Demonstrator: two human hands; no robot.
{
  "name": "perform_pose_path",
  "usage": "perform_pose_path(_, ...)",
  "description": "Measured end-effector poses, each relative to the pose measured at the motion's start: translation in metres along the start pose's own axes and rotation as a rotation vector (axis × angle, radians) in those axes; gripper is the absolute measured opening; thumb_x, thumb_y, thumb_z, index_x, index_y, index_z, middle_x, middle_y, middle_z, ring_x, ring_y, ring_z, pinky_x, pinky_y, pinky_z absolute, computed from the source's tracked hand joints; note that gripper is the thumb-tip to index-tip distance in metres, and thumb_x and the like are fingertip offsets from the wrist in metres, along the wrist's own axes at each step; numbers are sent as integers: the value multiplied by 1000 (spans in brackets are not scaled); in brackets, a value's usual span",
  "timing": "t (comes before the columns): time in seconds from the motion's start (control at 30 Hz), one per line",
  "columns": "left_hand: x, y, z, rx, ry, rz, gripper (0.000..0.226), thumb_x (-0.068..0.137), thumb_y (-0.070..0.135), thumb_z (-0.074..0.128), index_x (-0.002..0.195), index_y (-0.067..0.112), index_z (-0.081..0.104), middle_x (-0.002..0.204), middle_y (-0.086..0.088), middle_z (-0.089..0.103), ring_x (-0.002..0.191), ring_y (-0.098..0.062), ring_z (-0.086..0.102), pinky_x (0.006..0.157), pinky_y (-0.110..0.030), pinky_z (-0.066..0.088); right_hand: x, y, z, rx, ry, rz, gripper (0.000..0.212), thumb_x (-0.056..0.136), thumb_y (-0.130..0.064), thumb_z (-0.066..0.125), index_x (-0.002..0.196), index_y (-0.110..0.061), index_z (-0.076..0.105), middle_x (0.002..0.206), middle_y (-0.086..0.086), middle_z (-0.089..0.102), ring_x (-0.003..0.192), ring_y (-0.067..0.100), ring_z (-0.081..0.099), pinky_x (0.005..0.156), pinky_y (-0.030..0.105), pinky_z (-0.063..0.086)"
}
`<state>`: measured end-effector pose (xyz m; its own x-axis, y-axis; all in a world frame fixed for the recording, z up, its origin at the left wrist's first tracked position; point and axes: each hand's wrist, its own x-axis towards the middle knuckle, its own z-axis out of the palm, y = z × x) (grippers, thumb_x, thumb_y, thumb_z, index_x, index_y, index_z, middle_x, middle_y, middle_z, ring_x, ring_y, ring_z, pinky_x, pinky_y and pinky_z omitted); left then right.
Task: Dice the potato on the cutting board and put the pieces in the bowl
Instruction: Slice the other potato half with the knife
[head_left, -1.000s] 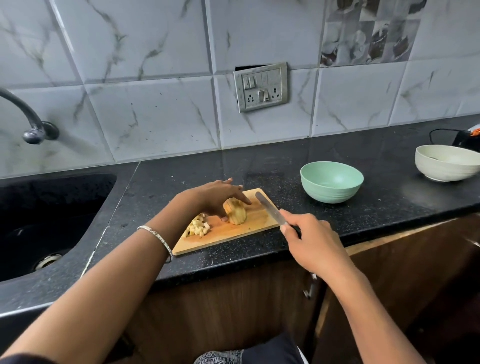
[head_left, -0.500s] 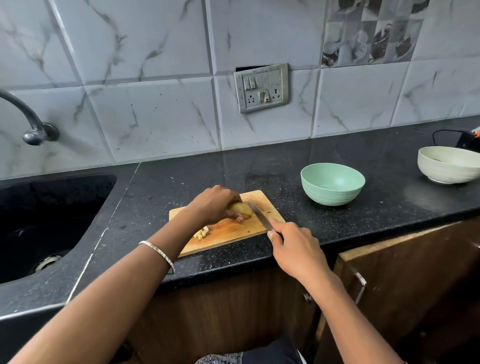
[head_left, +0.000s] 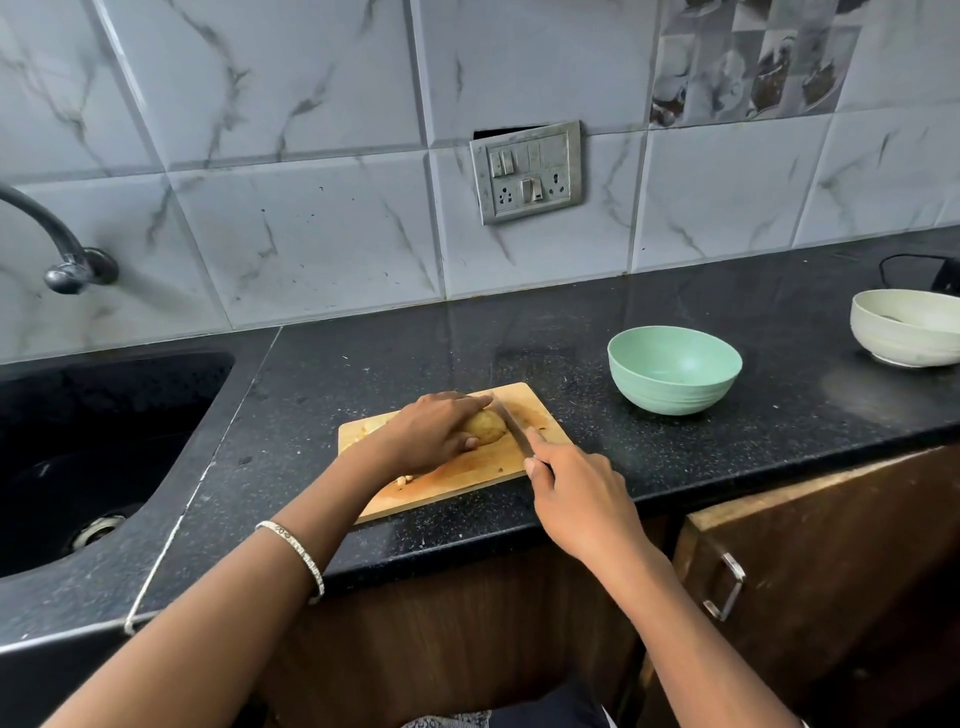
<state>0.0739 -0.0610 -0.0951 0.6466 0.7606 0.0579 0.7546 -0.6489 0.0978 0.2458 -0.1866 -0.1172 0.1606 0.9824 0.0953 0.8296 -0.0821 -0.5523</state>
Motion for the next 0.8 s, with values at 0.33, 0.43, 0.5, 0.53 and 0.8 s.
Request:
perform_pose_path(0.33,0,0,4,-27,49,-44,57,97,29,57,150,21,37,143,-4,52,129,-25,48,105,-37,38,3,-13,2,4,-36,-13,50,108,-34,36,157,-32,31,138,8,59,125,36,53,96,46,46)
perform_pose_path(0.43,0,1,6,-73,74,-65,54,97,28,58,148,20,42,141,-2,55,128,-24,50,105,-37,40,6,-6,-4,17,-5,-10,50,108,-37,33,158,-33,29,142,6,58,126,35,52,98,46,45)
perform_pose_path(0.5,-1,3,8,-114,97,-88,52,97,27,58,147,19,44,143,-2,53,130,-24,49,108,-37,39,5,-3,-5,11,11,-15,50,109,-39,31,158,-34,28,143,5,57,126,35,53,98,47,45)
perform_pose_path(0.53,-1,5,10,-122,103,-101,53,98,26,56,148,17,42,146,-2,50,133,-24,47,110,-35,36,5,-2,-5,6,9,-10,50,109,-39,30,158,-35,27,143,5,57,126,35,53,98,47,46)
perform_pose_path(0.8,0,19,20,-222,149,-210,54,99,15,50,150,10,34,153,-10,38,138,-26,38,116,-33,28,2,-6,8,25,-58,-1,50,108,-38,34,157,-33,29,141,7,57,126,35,53,98,48,46)
